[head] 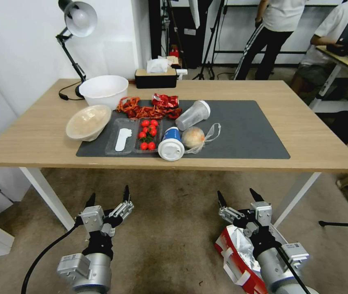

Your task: Pick up the food delivery bag from the floor and place it on the table.

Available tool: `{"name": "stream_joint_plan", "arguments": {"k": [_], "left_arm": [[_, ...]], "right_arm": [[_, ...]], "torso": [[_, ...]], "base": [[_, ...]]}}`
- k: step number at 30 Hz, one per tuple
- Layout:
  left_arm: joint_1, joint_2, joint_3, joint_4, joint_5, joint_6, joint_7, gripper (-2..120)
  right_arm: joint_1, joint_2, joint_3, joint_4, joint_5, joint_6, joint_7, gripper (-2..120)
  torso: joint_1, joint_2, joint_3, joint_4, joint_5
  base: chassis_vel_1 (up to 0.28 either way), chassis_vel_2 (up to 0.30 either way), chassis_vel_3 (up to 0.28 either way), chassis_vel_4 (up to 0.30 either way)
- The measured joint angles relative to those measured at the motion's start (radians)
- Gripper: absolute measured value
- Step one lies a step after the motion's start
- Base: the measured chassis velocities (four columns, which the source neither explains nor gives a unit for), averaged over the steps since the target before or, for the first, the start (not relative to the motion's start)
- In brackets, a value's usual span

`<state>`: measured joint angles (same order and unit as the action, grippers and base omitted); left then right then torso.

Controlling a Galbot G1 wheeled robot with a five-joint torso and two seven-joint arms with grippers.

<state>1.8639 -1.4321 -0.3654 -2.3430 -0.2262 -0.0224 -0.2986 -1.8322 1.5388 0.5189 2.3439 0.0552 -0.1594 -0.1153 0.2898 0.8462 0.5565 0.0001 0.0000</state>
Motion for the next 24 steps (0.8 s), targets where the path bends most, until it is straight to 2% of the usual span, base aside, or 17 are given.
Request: {"name": "stream_joint_plan", "arguments": {"k": [24], "left_arm": [[-0.002, -0.001, 0.001, 0.020, -0.004, -0.009, 0.005, 100]], "right_arm": [[0.005, 0.000, 0.005, -0.022, -0.005, 0.012, -0.005, 100]], "torso": [[-0.047, -0.112, -0.065, 0.0000, 0.0000]], "base": [[0.000, 0.000, 0.000, 0.000]]}}
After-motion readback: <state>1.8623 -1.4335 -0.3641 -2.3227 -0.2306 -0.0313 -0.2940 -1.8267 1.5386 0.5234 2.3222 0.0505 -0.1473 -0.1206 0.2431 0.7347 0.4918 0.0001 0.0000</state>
